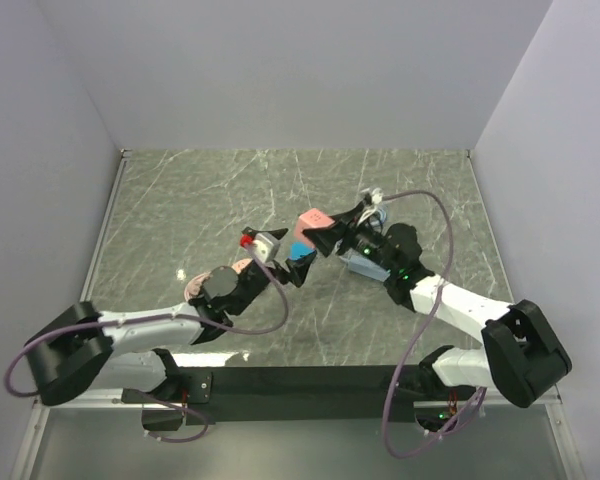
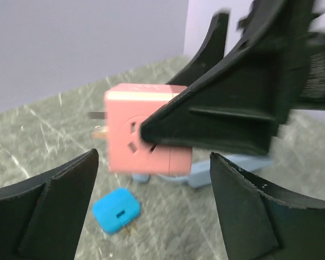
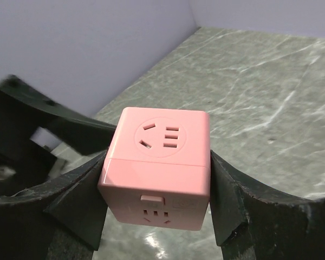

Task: Insert the plug

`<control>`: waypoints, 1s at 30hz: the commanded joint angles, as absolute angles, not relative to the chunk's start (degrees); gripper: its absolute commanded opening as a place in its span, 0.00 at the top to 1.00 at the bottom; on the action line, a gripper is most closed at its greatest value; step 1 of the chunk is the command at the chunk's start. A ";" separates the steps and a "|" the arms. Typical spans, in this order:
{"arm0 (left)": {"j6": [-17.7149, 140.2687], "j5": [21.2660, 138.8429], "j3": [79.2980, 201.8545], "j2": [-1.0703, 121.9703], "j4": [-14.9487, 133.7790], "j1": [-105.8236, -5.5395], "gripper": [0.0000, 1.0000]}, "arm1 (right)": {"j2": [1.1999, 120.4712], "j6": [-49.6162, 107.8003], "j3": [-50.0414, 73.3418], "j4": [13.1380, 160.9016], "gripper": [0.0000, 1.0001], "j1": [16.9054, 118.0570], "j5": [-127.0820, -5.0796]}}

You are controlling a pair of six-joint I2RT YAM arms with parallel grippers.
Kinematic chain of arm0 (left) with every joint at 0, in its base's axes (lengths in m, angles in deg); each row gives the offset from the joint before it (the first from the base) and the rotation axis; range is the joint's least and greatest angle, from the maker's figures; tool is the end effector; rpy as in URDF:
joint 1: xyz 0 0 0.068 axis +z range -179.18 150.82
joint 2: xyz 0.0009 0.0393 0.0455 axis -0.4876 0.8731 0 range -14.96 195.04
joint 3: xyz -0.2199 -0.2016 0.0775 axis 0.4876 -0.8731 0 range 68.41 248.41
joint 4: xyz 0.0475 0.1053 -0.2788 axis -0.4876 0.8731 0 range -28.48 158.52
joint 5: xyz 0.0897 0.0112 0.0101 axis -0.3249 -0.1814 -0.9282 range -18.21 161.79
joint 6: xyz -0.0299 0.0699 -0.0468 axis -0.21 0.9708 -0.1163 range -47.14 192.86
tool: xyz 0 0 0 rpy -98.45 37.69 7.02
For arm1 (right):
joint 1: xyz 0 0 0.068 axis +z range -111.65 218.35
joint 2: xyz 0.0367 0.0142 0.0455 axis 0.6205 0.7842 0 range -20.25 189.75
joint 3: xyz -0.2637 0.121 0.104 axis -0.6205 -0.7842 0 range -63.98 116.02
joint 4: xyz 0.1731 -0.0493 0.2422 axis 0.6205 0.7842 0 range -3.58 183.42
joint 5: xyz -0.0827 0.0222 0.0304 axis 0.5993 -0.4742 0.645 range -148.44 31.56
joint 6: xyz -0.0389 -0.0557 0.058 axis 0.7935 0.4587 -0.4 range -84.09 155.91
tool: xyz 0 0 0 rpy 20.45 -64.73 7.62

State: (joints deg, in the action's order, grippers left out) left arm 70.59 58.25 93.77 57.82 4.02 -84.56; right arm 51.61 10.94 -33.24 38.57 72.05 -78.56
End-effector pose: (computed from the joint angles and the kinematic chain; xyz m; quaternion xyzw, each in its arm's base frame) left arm 0.1964 -0.2518 0.2558 0.2043 0.6109 -0.3006 0.7034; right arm 0.2595 0.2061 0.2725 -0.1800 0.6422 0.4617 0.5848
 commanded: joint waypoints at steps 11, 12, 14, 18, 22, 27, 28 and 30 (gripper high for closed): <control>54.84 75.93 81.06 19.17 21.60 -64.89 0.04 | 56.04 2.00 -23.38 14.29 0.93 54.35 -131.09; 54.40 75.66 81.15 18.45 22.92 -64.00 0.04 | 57.00 -0.98 -22.86 12.70 0.93 54.52 -133.13; 52.30 74.35 80.80 18.35 25.57 -61.46 0.03 | 57.45 -4.59 -22.06 8.47 0.93 54.70 -136.56; 47.47 75.13 79.83 23.35 25.75 -55.56 0.03 | 55.44 8.26 -19.08 26.77 0.93 56.63 -135.80; 41.58 80.13 79.92 31.26 23.38 -48.79 0.03 | 54.02 35.36 -9.87 69.65 0.93 63.99 -126.40; 38.67 84.37 79.48 36.90 21.26 -42.81 0.04 | 57.70 35.99 -4.67 76.74 0.94 66.74 -118.05; 38.58 83.75 79.48 36.99 21.61 -42.72 0.04 | 58.58 35.99 -3.96 79.02 0.94 67.61 -115.33; 38.58 82.44 79.13 37.16 22.49 -42.72 0.04 | 61.30 37.39 -1.34 82.36 0.94 70.51 -112.07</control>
State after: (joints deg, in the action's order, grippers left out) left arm 40.80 81.07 79.13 37.42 23.76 -43.05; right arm 58.14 32.73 -5.92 71.94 68.07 -120.17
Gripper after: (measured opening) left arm 0.962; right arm 0.702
